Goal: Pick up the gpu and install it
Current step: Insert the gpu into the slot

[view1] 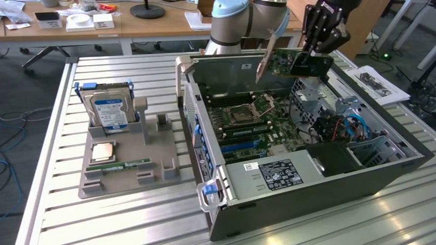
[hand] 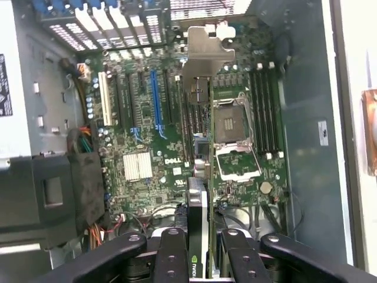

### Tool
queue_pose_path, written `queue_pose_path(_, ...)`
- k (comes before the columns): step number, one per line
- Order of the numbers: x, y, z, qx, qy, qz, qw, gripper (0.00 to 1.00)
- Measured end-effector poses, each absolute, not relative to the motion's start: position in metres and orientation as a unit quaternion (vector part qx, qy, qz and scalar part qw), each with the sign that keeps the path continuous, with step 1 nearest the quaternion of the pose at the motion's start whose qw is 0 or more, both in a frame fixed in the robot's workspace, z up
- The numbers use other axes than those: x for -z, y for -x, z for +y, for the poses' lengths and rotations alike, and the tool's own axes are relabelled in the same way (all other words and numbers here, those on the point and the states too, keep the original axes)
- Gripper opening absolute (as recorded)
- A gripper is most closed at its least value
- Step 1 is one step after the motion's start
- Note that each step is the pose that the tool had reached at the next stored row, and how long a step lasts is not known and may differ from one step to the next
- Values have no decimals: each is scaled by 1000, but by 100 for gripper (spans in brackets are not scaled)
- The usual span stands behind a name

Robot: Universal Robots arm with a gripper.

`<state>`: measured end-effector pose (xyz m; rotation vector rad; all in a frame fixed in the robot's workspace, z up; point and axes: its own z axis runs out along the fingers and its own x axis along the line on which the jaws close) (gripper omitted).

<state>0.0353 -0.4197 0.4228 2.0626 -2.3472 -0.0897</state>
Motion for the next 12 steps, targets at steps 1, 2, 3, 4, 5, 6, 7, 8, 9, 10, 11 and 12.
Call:
queue_pose_path(1,-423,-35,-420,29,-665,-747,8,27)
queue_pose_path(2,-423,-35,-420,29,-670,-742,8,27)
queue_pose_path(3,-423,-35,-420,29,-675,-737,8,27)
queue_pose_path(4,-423,-35,-420,28,-679,-733,9,27)
queue_pose_path(5,-423,-35,-420,28,-682,-731,9,27)
queue_pose_path(6,-423,-35,-420,28,-682,-730,9,27)
queue_pose_path(7,-423,-35,-420,28,-682,-730,9,27)
queue_pose_path(8,-423,-35,-420,28,-683,-730,9,27)
queue_pose_path(9,-422,-35,-420,28,-683,-730,8,27)
queue_pose_path(10,-422,-35,-420,27,-684,-729,7,27)
queue_pose_path(11,-421,-34,-420,26,-684,-729,6,27)
queue_pose_path(12,-420,-34,-420,24,-685,-728,4,27)
